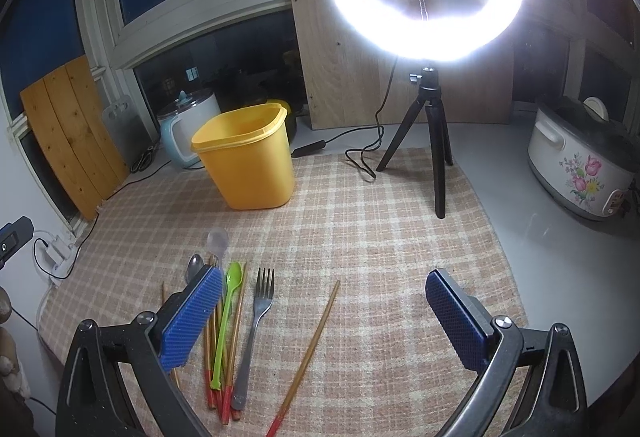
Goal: Organize utensils
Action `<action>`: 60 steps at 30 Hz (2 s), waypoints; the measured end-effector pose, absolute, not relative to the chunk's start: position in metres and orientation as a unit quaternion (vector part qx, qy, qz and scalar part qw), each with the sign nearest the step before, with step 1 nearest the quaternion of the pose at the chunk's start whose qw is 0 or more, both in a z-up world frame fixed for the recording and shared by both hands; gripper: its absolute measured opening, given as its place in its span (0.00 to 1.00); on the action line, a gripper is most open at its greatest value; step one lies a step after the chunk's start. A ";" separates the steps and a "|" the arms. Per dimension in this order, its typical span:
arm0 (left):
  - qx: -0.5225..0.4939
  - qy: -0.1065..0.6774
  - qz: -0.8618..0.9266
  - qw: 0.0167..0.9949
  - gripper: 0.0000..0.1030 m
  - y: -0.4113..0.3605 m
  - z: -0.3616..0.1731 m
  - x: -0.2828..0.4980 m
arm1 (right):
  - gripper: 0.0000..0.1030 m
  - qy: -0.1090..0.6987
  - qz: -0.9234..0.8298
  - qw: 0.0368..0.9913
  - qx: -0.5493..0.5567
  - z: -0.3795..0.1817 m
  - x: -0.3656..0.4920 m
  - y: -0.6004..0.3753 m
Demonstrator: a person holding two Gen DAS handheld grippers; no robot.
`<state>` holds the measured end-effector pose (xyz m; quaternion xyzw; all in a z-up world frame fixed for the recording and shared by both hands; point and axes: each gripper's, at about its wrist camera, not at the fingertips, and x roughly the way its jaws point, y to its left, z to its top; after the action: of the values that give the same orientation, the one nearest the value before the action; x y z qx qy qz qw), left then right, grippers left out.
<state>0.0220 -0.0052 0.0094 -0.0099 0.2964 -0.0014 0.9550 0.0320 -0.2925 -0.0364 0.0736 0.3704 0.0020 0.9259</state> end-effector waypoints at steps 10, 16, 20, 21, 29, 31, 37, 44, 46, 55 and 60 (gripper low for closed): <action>-0.010 0.292 -0.001 0.956 1.00 -0.010 0.008 0.023 | 1.00 0.373 0.000 0.925 0.074 -0.036 0.033 -0.293; -0.013 0.295 -0.004 0.955 1.00 -0.009 0.006 0.023 | 1.00 0.375 0.000 0.924 0.074 -0.036 0.033 -0.293; -0.014 0.296 -0.006 0.955 1.00 -0.007 0.005 0.023 | 1.00 0.378 0.001 0.923 0.072 -0.040 0.035 -0.292; -0.014 0.297 -0.006 0.955 1.00 -0.007 0.005 0.023 | 1.00 0.379 0.000 0.923 0.072 -0.040 0.034 -0.292; -0.015 0.297 -0.006 0.955 1.00 -0.008 0.005 0.023 | 1.00 0.383 0.000 0.921 0.073 -0.041 0.035 -0.291; -0.015 0.298 -0.006 0.954 1.00 -0.009 0.004 0.023 | 1.00 0.384 -0.001 0.920 0.074 -0.041 0.034 -0.291; -0.016 0.301 -0.008 0.953 1.00 -0.014 -0.001 0.025 | 1.00 0.389 -0.001 0.919 0.073 -0.042 0.034 -0.292; -0.021 0.308 -0.011 0.951 1.00 -0.010 -0.004 0.025 | 1.00 0.395 -0.003 0.916 0.071 -0.043 0.035 -0.293; -0.022 0.311 -0.011 0.950 1.00 -0.009 -0.005 0.026 | 1.00 0.397 -0.003 0.915 0.071 -0.043 0.035 -0.293; -0.023 0.326 -0.005 0.945 1.00 -0.001 -0.011 0.030 | 1.00 0.409 -0.001 0.910 0.072 -0.049 0.039 -0.292; -0.029 0.350 -0.002 0.936 1.00 0.010 -0.025 0.037 | 1.00 0.425 -0.002 0.902 0.071 -0.059 0.044 -0.293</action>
<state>0.0371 0.0103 -0.0248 -0.0291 0.3497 -0.0021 0.9364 0.0440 -0.2928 -0.0591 0.0708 0.4252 -0.0025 0.9023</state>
